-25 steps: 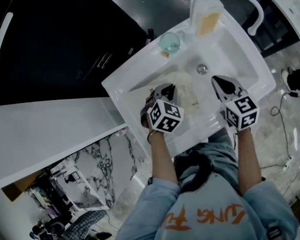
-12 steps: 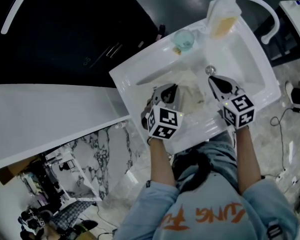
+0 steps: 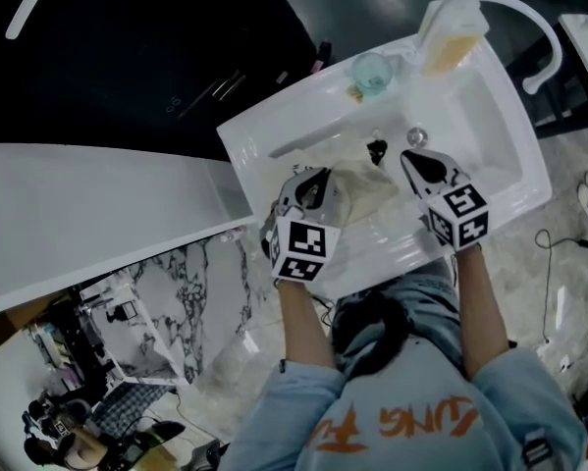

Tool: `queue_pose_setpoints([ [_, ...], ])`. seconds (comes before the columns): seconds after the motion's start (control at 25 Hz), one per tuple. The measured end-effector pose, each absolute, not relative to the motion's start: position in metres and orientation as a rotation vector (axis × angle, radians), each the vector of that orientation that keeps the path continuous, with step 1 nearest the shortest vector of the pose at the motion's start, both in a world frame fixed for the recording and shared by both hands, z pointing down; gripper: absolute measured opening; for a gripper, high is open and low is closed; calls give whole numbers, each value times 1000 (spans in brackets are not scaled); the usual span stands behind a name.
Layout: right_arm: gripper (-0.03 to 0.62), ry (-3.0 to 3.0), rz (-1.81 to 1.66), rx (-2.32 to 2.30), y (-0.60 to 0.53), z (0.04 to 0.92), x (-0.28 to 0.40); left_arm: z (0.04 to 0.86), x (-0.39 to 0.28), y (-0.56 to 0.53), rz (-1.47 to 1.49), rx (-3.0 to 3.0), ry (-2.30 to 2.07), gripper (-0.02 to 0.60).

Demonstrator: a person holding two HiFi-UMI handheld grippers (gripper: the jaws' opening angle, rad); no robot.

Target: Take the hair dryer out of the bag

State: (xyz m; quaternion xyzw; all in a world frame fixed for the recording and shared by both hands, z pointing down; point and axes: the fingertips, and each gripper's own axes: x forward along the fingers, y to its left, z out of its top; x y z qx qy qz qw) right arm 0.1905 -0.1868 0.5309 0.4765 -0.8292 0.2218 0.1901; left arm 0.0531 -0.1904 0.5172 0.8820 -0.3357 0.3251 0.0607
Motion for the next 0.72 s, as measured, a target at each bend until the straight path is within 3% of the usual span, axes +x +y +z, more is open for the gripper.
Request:
queue_pose_setpoints([
  [0.56,69,-2285,331,910,-201,574,126,519,32,-176,905,2633,-953,9],
  [0.72,154,-2316,262,704,-197,576,105,520,26,-176,880,2612,-983,9],
])
